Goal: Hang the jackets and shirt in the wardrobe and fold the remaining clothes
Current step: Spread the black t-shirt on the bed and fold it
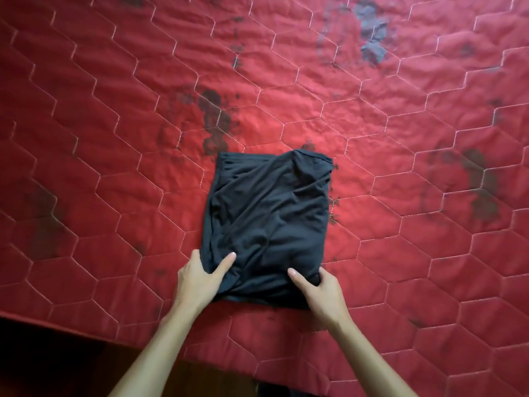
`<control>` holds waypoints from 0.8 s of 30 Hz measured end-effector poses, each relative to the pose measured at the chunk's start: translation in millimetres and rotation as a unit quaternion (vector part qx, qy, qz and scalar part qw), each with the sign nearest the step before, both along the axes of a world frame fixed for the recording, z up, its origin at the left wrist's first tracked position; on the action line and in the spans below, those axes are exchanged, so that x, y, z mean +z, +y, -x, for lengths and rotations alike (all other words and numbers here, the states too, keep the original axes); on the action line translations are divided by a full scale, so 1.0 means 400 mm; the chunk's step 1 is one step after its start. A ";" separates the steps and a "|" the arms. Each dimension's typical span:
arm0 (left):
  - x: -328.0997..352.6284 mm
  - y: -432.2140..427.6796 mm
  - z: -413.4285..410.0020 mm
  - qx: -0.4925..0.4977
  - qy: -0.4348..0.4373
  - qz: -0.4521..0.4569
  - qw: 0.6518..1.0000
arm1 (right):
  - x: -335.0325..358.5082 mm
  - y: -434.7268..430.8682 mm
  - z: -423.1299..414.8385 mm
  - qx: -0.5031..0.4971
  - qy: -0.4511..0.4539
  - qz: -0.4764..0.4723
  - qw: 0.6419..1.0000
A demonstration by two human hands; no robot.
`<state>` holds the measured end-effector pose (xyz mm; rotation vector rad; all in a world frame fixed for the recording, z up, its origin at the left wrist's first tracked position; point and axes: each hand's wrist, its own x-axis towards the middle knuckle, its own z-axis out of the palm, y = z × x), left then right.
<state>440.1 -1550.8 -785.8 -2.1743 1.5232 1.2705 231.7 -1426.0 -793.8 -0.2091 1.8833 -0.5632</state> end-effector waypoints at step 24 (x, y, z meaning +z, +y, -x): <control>0.005 -0.254 0.233 0.192 0.016 0.046 0.980 | 0.007 -0.301 0.177 -0.071 0.074 -0.039 0.994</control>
